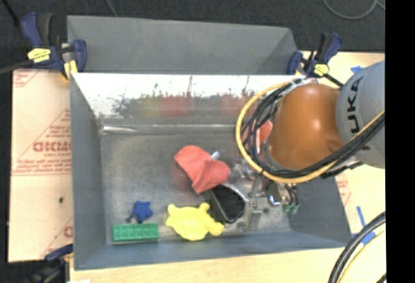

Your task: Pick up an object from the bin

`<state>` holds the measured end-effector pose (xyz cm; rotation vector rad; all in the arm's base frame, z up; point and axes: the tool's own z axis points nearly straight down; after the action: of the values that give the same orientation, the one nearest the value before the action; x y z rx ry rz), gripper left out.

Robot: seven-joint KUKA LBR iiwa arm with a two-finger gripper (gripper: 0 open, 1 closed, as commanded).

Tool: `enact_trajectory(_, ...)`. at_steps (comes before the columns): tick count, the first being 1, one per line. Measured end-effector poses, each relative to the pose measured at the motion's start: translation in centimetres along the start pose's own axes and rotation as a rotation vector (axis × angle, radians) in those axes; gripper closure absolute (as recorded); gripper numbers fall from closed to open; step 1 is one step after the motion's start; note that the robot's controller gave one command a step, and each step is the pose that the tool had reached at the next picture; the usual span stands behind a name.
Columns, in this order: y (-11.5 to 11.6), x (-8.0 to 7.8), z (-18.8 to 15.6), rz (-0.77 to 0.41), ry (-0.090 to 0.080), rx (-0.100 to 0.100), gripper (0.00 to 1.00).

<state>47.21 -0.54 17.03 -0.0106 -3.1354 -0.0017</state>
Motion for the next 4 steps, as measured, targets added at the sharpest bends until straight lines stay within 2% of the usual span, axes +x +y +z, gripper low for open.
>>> enact_trajectory(1, 0.0, -0.2, -0.4, 0.000, -0.008, 0.000, 0.00)
enact_trajectory(2, 1.9, -3.0, 3.1, -0.076, -0.013, 0.003, 0.00)
enact_trajectory(3, 3.7, -4.4, 8.3, -0.239, -0.033, 0.002, 0.00)
enact_trajectory(4, 4.5, -5.7, 8.8, -0.135, -0.040, -0.005, 0.00)
